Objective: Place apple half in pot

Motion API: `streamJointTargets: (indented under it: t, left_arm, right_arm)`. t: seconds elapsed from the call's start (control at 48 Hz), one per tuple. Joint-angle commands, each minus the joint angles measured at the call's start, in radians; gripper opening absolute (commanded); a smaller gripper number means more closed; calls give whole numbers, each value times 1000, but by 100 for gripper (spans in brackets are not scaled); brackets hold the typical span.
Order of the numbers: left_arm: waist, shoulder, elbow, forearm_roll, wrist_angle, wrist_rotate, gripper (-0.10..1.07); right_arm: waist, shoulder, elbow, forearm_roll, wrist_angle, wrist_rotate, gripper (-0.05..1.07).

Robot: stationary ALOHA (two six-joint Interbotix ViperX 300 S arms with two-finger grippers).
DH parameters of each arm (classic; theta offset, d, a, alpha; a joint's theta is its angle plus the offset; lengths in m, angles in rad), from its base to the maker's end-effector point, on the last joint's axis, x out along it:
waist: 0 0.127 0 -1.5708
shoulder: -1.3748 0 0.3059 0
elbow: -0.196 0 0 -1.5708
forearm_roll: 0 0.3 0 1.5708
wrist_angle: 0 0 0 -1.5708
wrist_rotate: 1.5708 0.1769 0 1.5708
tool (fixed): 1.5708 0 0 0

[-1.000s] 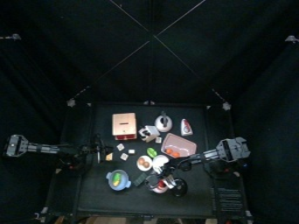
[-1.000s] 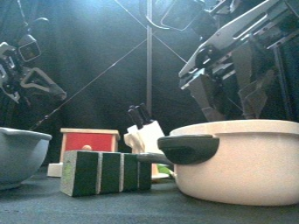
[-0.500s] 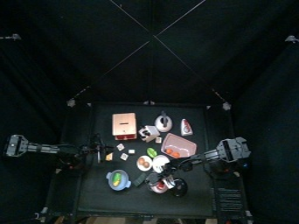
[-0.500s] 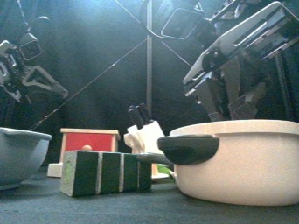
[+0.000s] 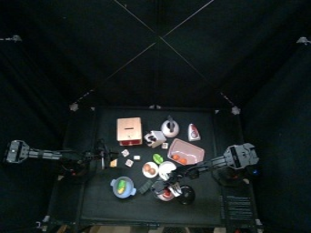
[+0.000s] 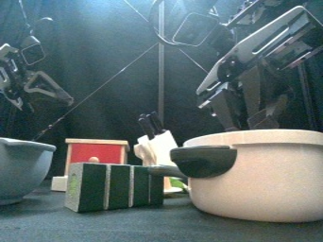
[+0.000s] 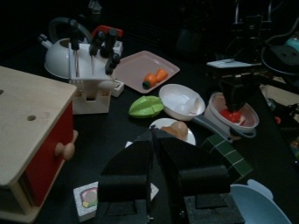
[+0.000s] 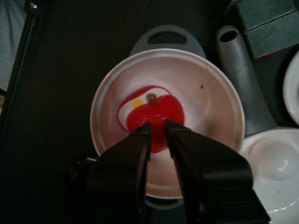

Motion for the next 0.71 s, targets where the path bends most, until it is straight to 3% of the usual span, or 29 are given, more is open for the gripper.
streamJointTargets:
  t: [0.0,0.292,0.438,0.688]
  left_arm:
    - [-2,2,-25,3,-3,3,50]
    - [-6,2,-23,5,-2,5,50]
    - [-6,2,-26,11,-2,8,50]
    - [-17,2,-32,118,-15,9,50]
  right_arm:
    - [2,-9,-12,-9,2,0,62]
    - [-18,-118,-15,-26,9,15,62]
    - [-40,-163,-12,35,-12,37,62]
    - [-57,-169,6,77,-35,328,62]
